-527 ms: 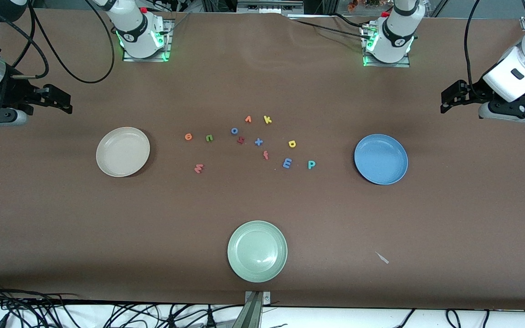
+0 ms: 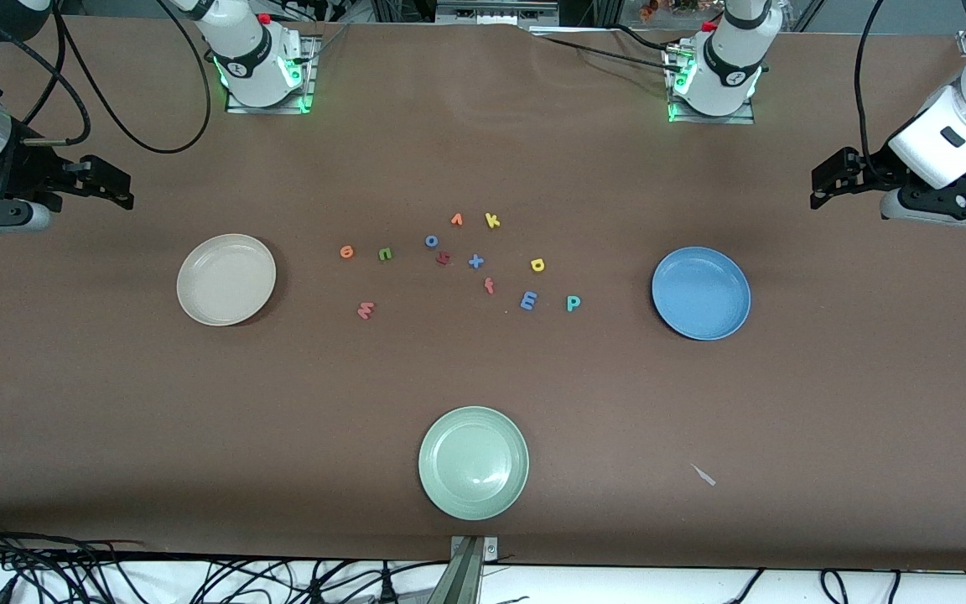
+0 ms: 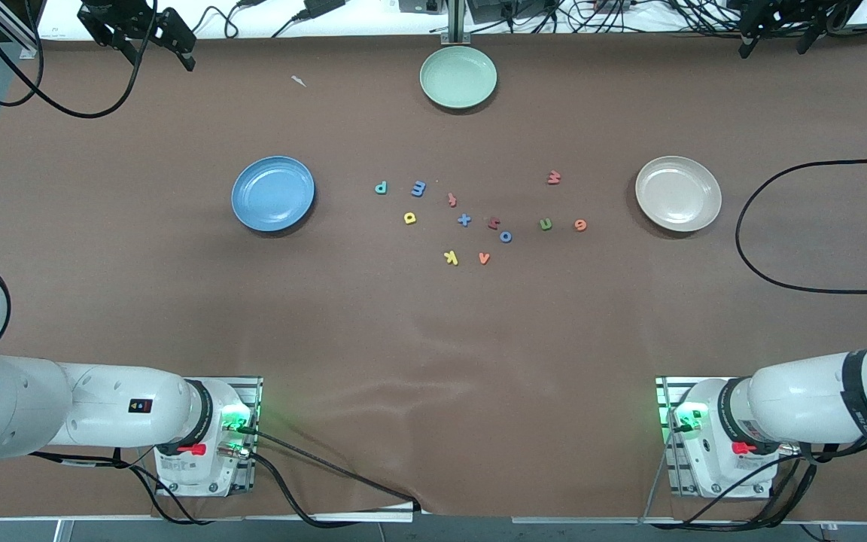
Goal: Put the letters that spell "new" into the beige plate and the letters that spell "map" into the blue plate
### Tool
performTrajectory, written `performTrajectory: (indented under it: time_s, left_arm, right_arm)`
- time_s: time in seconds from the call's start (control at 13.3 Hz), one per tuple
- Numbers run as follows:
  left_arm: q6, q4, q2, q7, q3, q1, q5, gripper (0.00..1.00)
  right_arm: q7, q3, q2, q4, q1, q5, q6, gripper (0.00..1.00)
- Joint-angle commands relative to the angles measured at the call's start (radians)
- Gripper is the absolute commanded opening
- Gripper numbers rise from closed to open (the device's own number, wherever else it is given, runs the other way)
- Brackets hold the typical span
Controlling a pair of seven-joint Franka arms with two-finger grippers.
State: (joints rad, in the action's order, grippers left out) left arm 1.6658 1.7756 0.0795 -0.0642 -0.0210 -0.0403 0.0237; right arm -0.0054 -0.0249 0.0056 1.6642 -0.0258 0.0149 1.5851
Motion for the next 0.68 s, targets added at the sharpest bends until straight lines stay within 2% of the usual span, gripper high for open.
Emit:
performTrajectory:
  time_s: [0.0,0.6]
  left_arm:
    - [-0.028,-0.036,-0.018,0.0,0.001,-0.012,-0.002,1.0]
    - [-0.029,-0.038,-0.017,-0.002,0.003,-0.013,-0.001,1.0]
  right_arm:
    - [-0.011,-0.006,-0.009,0.008,0.007,0.013,0.003,1.0]
    - [-0.005,-0.007,-0.01,0.008,0.007,0.013,-0.001,1.0]
